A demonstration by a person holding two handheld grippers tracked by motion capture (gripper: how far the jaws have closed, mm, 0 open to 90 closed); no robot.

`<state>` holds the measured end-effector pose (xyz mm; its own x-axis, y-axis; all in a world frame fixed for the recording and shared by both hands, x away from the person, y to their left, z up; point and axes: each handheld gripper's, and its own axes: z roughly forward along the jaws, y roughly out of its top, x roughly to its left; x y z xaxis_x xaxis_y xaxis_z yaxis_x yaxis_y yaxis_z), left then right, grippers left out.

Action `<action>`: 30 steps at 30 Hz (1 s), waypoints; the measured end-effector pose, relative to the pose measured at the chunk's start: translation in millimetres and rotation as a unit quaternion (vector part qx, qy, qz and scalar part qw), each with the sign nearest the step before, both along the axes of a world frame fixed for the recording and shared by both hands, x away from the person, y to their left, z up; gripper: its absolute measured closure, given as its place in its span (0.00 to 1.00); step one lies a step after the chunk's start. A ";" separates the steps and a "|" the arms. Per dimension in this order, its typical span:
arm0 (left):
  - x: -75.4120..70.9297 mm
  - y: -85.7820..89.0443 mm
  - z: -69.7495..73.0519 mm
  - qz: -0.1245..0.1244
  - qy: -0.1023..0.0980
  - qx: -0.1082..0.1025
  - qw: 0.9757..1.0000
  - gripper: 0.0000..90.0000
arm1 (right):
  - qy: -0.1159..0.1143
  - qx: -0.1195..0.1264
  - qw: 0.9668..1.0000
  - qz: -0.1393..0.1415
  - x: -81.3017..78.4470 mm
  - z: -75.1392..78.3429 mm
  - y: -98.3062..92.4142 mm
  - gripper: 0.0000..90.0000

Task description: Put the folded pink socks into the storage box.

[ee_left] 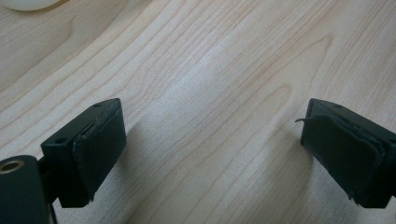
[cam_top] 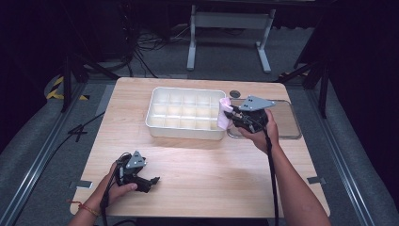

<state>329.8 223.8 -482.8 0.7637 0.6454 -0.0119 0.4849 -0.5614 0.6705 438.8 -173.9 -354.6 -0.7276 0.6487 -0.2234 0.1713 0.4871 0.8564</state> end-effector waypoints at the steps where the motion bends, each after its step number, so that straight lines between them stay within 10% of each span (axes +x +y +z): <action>1: 0.0 0.0 0.0 0.000 0.000 0.000 1.000 0.08 | 0.001 -0.001 1.000 -0.001 2.0 -0.5 1.2 0.78; 30: -0.5 0.0 -0.1 0.001 0.001 -0.001 1.000 0.08 | 0.027 -0.045 0.999 -0.015 37.1 -30.0 27.1 0.78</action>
<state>329.4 223.8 -482.8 0.7627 0.6466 -0.0142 0.4866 -0.5592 0.6712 475.8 -146.8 -384.7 -0.7207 0.6490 -0.2437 0.2308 0.5561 0.7984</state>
